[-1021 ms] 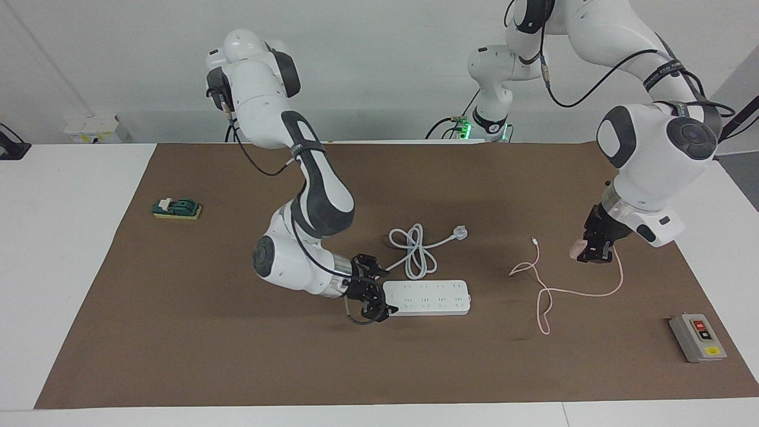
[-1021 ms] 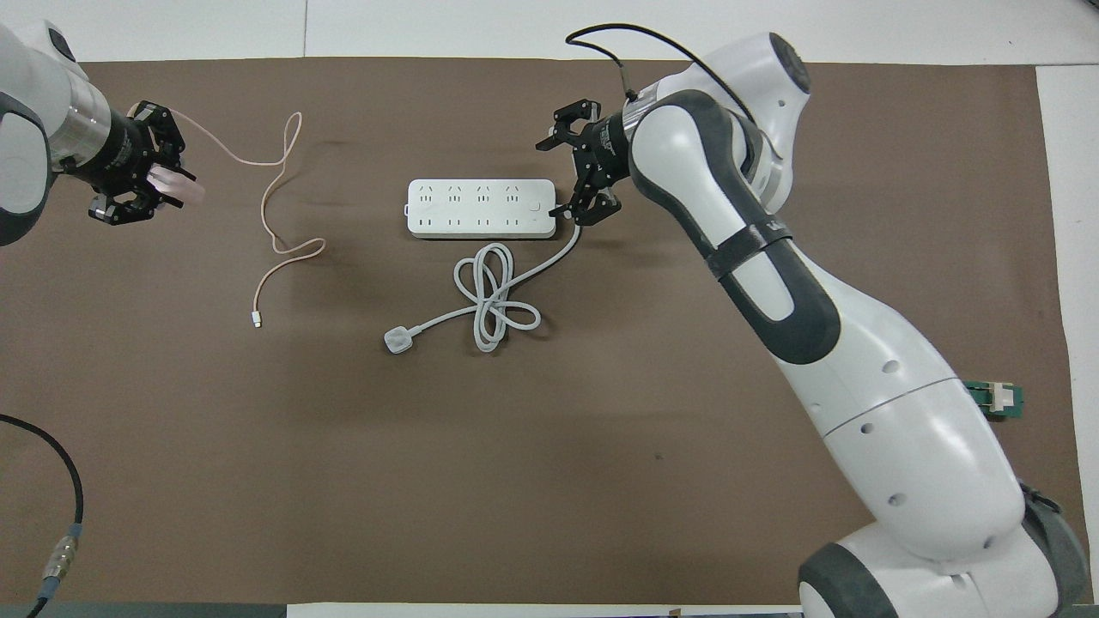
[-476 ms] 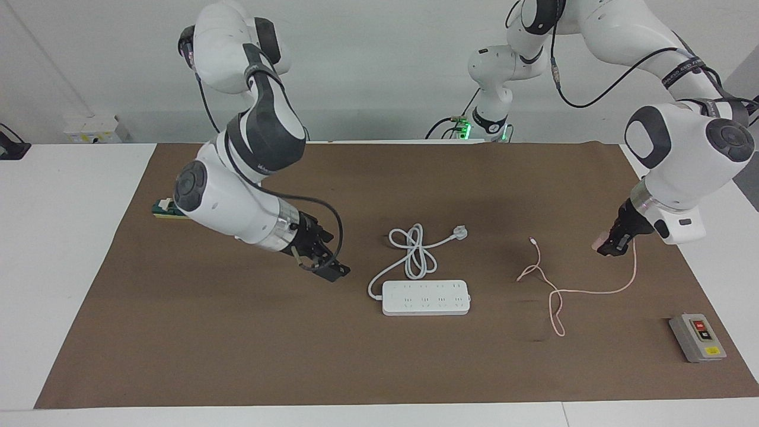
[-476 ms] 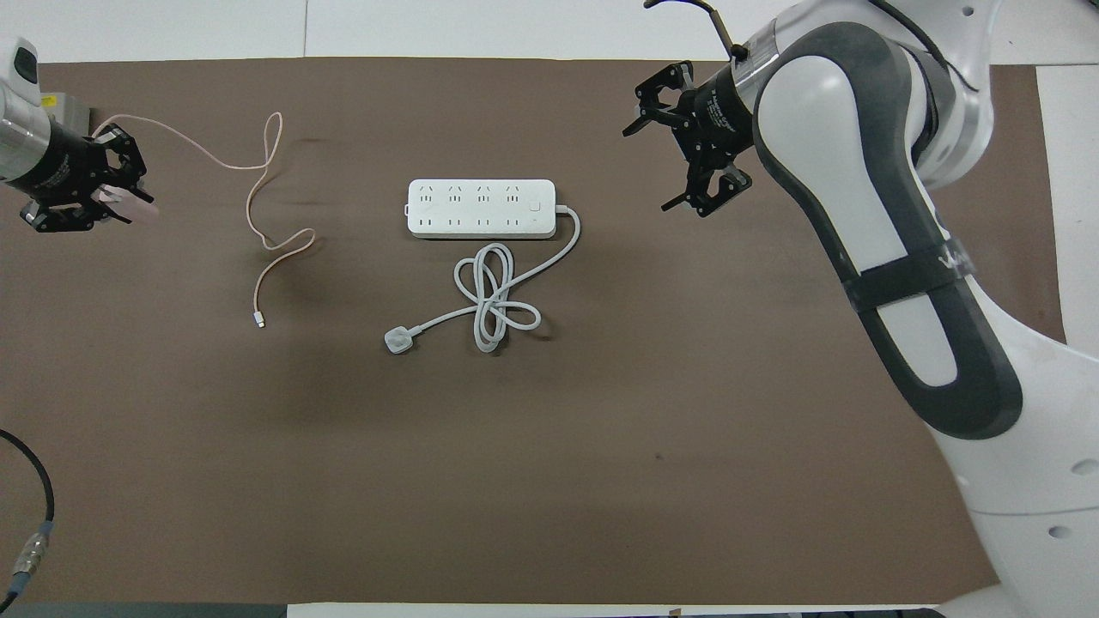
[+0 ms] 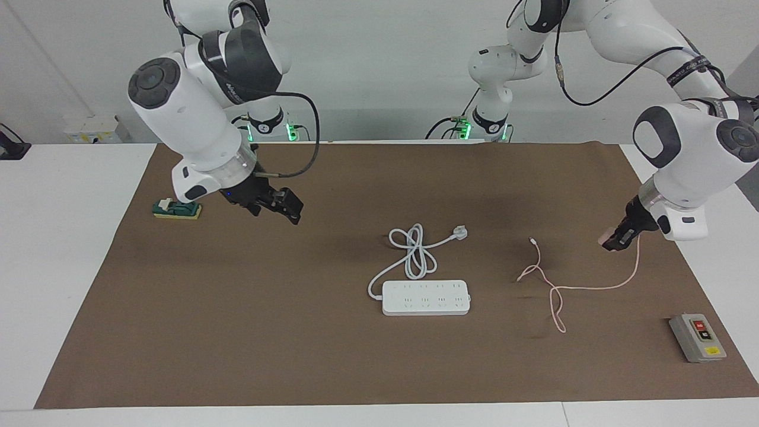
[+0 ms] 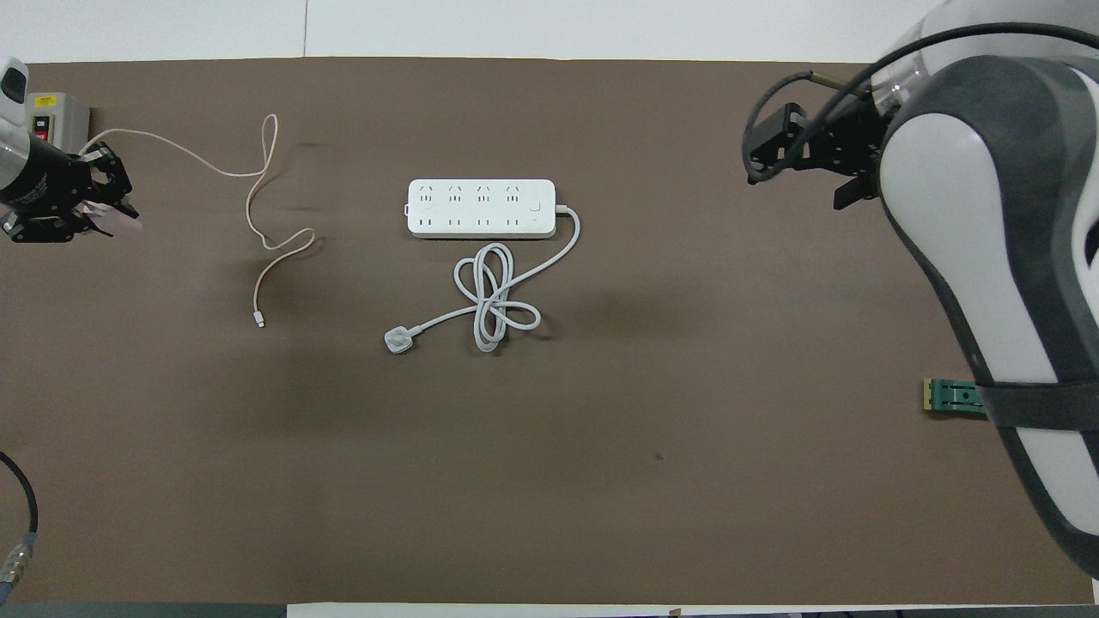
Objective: Unplug charger and place it aside
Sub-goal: 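Set the charger on the table with the left gripper while the right gripper withdraws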
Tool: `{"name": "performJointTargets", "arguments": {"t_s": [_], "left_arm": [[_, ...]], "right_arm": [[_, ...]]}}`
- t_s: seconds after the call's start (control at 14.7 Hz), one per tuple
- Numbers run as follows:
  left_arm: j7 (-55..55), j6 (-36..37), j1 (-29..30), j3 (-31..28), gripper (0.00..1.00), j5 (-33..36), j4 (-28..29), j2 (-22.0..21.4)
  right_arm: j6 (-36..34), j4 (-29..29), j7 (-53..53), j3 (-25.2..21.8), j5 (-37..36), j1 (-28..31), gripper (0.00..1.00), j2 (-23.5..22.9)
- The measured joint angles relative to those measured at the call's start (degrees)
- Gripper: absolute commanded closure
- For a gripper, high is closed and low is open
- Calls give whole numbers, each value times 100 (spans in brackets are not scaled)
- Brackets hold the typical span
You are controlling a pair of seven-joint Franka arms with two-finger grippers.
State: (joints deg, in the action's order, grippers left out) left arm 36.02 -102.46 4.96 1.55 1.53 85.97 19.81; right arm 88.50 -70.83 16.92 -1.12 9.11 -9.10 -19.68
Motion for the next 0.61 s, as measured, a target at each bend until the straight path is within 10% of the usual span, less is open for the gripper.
{"name": "performJointTargets", "arguments": {"t_s": [0.07,0.2,0.61], "left_arm": [[-6,0,-14,24,90,0,6,-3],[-10,-19,-58,85,0,0,65,-8],[-520,-65,-91,77,0,0,191,-60]], "right_arm": [[-7,-47,-677,-5,-167,87,0,96],[-67,-157,-1888,-17,-494,289,0,297],[-982,-559,-2145,-25,-849,606,0,792]]}}
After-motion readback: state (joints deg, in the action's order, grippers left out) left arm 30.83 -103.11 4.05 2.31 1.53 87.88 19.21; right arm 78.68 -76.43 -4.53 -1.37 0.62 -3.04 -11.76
